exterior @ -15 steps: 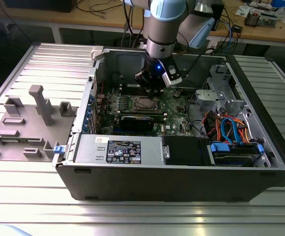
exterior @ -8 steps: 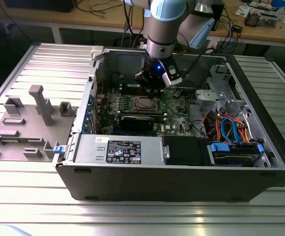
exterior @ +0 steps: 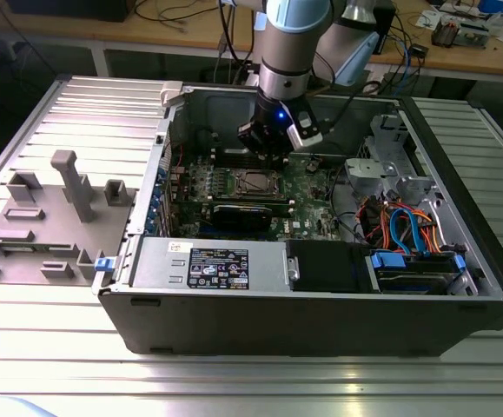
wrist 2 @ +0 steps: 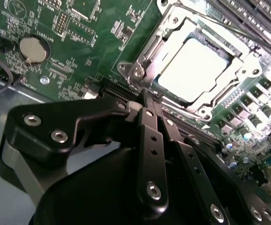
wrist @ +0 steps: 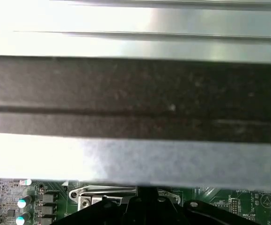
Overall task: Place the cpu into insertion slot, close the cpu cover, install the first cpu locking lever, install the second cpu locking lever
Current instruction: 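Install the first cpu locking lever, then install the second cpu locking lever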
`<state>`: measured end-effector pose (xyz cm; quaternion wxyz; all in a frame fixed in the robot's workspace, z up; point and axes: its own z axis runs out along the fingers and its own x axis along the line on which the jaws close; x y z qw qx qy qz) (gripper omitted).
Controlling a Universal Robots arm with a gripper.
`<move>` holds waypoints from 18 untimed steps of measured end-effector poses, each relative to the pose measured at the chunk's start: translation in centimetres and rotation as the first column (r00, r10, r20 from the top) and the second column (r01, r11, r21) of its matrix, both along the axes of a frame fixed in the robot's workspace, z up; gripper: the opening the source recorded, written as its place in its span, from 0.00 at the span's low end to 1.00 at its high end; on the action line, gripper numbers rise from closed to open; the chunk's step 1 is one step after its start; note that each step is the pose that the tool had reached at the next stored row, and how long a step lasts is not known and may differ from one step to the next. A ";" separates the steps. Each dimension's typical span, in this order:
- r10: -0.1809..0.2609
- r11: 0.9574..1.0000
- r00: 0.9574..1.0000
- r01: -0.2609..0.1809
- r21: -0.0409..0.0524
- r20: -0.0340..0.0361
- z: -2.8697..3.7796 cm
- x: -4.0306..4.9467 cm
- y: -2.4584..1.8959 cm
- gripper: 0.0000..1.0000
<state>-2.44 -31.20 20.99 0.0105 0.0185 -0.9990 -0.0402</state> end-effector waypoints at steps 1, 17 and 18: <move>0.000 1.000 1.000 0.000 0.000 0.000 0.00 0.00 -0.06 0.11; 0.000 1.000 1.000 0.000 0.000 0.000 0.09 -0.01 -0.58 0.11; 0.000 1.000 1.000 0.000 0.000 0.000 0.18 -0.01 -0.58 0.11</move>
